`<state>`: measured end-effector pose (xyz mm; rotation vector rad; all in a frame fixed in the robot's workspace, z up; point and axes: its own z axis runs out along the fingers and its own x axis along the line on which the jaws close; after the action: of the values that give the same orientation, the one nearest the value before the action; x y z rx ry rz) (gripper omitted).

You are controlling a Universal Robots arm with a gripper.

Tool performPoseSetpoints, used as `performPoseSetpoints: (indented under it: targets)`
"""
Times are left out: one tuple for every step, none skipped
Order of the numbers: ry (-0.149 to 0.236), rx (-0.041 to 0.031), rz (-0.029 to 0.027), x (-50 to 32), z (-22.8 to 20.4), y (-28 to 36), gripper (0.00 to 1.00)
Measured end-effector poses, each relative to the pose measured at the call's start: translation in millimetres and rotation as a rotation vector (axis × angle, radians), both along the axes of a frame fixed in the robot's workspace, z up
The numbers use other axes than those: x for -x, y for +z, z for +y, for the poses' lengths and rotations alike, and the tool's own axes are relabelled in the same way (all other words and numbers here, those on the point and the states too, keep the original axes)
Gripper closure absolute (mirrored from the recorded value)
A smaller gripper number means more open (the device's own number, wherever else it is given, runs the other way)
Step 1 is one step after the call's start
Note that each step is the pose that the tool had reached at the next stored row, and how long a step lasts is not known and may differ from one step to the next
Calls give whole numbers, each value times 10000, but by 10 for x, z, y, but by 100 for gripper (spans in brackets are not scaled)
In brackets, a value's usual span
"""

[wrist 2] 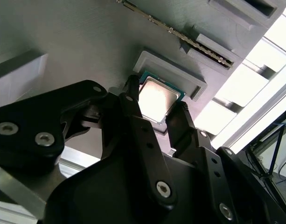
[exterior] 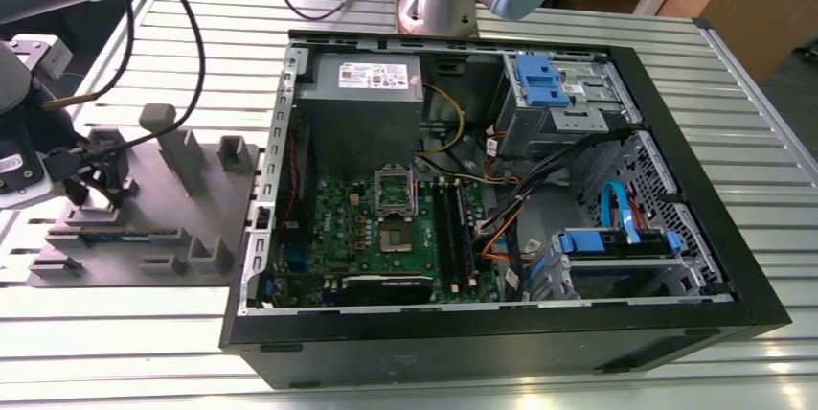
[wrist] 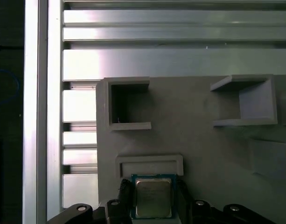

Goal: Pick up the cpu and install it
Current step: 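Pick up the cpu and move it towards the insertion slot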

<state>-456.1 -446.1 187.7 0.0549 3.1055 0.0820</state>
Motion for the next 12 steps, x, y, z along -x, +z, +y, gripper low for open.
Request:
performPoseSetpoints:
  targets:
    - [0, 0, 0, 0, 0, 17, 52]
    - [0, 0, 0, 0, 0, 34, 52]
    - [0, 0, 0, 0, 0, 50, 52]
    - [0, 1, 0, 0, 0, 66, 52]
    - [0, 1, 0, 0, 0, 83, 52]
    - [0, 0, 0, 0, 0, 99, 52]
    - [0, 0, 0, 0, 0, 112, 52]
    - [0, 0, 0, 0, 0, 119, 52]
    - [0, -1, -2, 0, 0, 118, 52]
    - [0, -1, -2, 0, 0, 118, 52]
    - [0, -1, -2, 0, 0, 119, 52]
    - [0, -1, -2, 0, 0, 119, 52]
